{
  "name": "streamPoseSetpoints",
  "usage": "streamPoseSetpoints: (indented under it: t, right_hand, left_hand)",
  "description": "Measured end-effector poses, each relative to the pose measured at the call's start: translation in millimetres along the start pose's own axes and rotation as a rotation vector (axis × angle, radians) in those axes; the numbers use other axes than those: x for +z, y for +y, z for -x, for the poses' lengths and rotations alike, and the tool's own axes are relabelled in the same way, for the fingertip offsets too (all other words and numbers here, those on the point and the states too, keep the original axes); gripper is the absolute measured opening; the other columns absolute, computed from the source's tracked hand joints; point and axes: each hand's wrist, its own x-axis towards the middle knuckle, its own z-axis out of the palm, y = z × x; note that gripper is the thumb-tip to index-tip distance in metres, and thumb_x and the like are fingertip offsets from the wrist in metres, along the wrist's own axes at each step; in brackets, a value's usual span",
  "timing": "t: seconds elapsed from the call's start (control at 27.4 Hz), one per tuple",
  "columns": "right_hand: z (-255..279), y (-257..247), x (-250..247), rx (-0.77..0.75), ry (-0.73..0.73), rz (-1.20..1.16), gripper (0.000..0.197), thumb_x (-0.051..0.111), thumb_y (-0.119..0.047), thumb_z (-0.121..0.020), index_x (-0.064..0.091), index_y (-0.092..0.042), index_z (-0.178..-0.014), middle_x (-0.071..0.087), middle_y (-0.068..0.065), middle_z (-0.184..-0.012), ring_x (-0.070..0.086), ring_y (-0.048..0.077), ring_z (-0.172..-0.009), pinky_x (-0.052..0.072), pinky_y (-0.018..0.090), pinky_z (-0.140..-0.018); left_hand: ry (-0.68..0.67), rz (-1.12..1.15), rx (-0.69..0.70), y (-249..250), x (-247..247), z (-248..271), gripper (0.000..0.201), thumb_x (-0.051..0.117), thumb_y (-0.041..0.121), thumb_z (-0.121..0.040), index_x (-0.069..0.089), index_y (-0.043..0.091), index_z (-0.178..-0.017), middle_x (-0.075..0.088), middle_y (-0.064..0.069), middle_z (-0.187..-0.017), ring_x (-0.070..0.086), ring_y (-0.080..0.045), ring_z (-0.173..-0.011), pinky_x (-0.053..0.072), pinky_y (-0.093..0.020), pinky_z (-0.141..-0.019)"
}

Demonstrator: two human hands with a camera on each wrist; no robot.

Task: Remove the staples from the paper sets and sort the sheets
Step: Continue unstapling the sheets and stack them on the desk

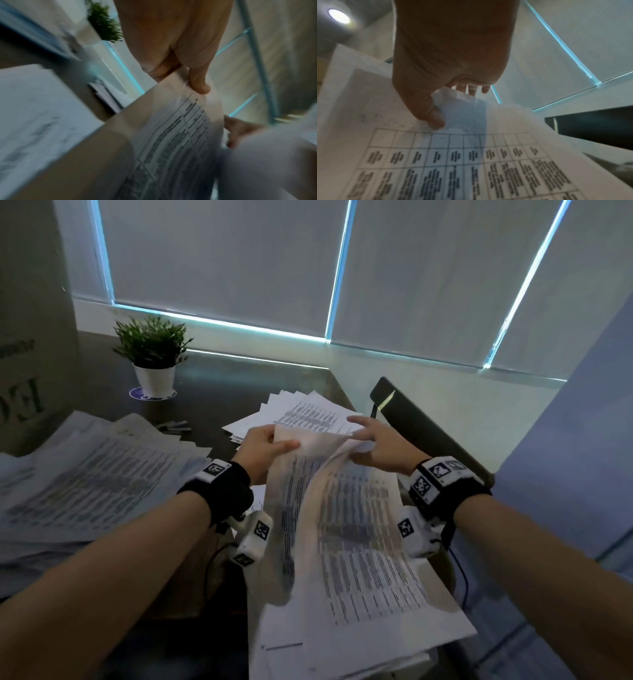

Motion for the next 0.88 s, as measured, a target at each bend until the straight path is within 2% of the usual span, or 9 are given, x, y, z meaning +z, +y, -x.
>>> streamPoseSetpoints:
  t: [0.07, 0.15, 0.22, 0.33, 0.4, 0.55, 0.66, 0.77, 0.88]
  right_hand:
    - [-14.8, -14.3, -1.8, -0.028, 0.02, 0.078, 0.032, 0.068, -0.015, -0.088, 0.067, -0.003, -0.118, 0.064, 0.007, -0.125, 0.054, 0.021, -0.121, 0.037, 0.022, -0.1]
    - [-31.8, -26.2, -9.9, 0.007, 0.049, 0.182, 0.016, 0.059, -0.012, -0.09, 0.067, -0.002, -0.1, 0.067, 0.013, -0.108, 0.06, 0.028, -0.107, 0.044, 0.033, -0.09]
    - [-48.4, -32.4, -20.2, 0.077, 0.097, 0.28, 0.007, 0.052, -0.012, -0.091, 0.057, -0.01, -0.096, 0.064, 0.014, -0.108, 0.058, 0.03, -0.105, 0.041, 0.036, -0.09]
    - [-67.9, -32.6, -36.4, 0.163, 0.188, 0.185, 0.011, 0.051, -0.013, -0.09, 0.046, -0.018, -0.098, 0.061, 0.012, -0.105, 0.058, 0.032, -0.104, 0.043, 0.04, -0.089]
    - [-75.3, -29.2, -41.6, 0.183, 0.335, 0.019, 0.017, 0.053, -0.011, -0.089, 0.051, -0.016, -0.105, 0.061, 0.01, -0.108, 0.057, 0.032, -0.108, 0.043, 0.038, -0.089]
    - [-70.0, -17.9, -36.7, 0.321, 0.602, -0.022, 0.056, 0.061, -0.029, -0.088, 0.04, -0.016, -0.139, 0.042, 0.013, -0.14, 0.042, 0.033, -0.129, 0.034, 0.045, -0.108]
    - [-58.4, 1.9, -13.6, 0.536, 0.327, -0.319, 0.067, 0.062, -0.04, -0.091, 0.036, -0.007, -0.143, 0.049, 0.012, -0.132, 0.052, 0.03, -0.117, 0.043, 0.033, -0.091]
    - [-56.9, 23.7, 19.8, 0.562, -0.032, -0.662, 0.036, 0.06, -0.034, -0.096, 0.058, -0.008, -0.12, 0.065, 0.011, -0.118, 0.062, 0.02, -0.094, 0.056, 0.033, -0.074]
    - [-71.4, 41.5, 51.0, 0.584, 0.052, -1.013, 0.011, 0.054, -0.016, -0.1, 0.058, -0.007, -0.105, 0.068, 0.01, -0.1, 0.066, 0.015, -0.075, 0.054, 0.022, -0.052]
  left_hand:
    - [-0.003, 0.037, 0.015, 14.6, 12.0, -3.7, 0.01, 0.059, 0.008, -0.093, 0.066, 0.006, -0.099, 0.072, -0.005, -0.084, 0.068, -0.016, -0.073, 0.057, -0.034, -0.069]
    - [-0.076, 0.12, -0.051, 27.8, 15.9, -8.6, 0.03, 0.055, 0.036, -0.095, 0.066, 0.01, -0.107, 0.07, -0.01, -0.099, 0.066, -0.024, -0.089, 0.051, -0.04, -0.083]
    - [-0.217, 0.205, -0.166, 35.9, 16.4, -12.9, 0.053, 0.058, 0.054, -0.084, 0.062, 0.014, -0.118, 0.07, -0.012, -0.109, 0.067, -0.028, -0.099, 0.049, -0.045, -0.093]
    - [-0.27, -0.213, -0.079, 33.8, 9.3, -23.8, 0.046, 0.077, 0.029, -0.073, 0.063, 0.013, -0.114, 0.071, -0.007, -0.107, 0.068, -0.024, -0.098, 0.05, -0.046, -0.093]
    - [-0.203, -0.412, -0.096, 25.2, 2.8, -34.6, 0.035, 0.072, 0.013, -0.079, 0.063, 0.007, -0.112, 0.068, -0.015, -0.11, 0.066, -0.031, -0.099, 0.051, -0.051, -0.093]
    - [0.168, -0.188, -0.024, 23.1, -17.2, -54.2, 0.012, 0.06, 0.004, -0.089, 0.063, 0.002, -0.1, 0.068, -0.005, -0.075, 0.06, -0.015, -0.066, 0.05, -0.034, -0.07]
    - [0.341, -0.038, -0.003, 33.1, -30.2, -70.5, 0.014, 0.059, 0.011, -0.092, 0.063, 0.006, -0.105, 0.065, -0.009, -0.088, 0.057, -0.02, -0.076, 0.043, -0.033, -0.072]
    - [0.451, -0.067, -0.012, 38.6, -42.3, -89.7, 0.031, 0.06, 0.024, -0.093, 0.063, 0.001, -0.114, 0.064, -0.011, -0.099, 0.059, -0.021, -0.088, 0.044, -0.029, -0.075]
    - [0.446, -0.093, -0.148, 38.4, -41.0, -96.4, 0.051, 0.044, 0.042, -0.099, 0.057, -0.002, -0.122, 0.06, -0.012, -0.111, 0.059, -0.027, -0.101, 0.043, -0.03, -0.082]
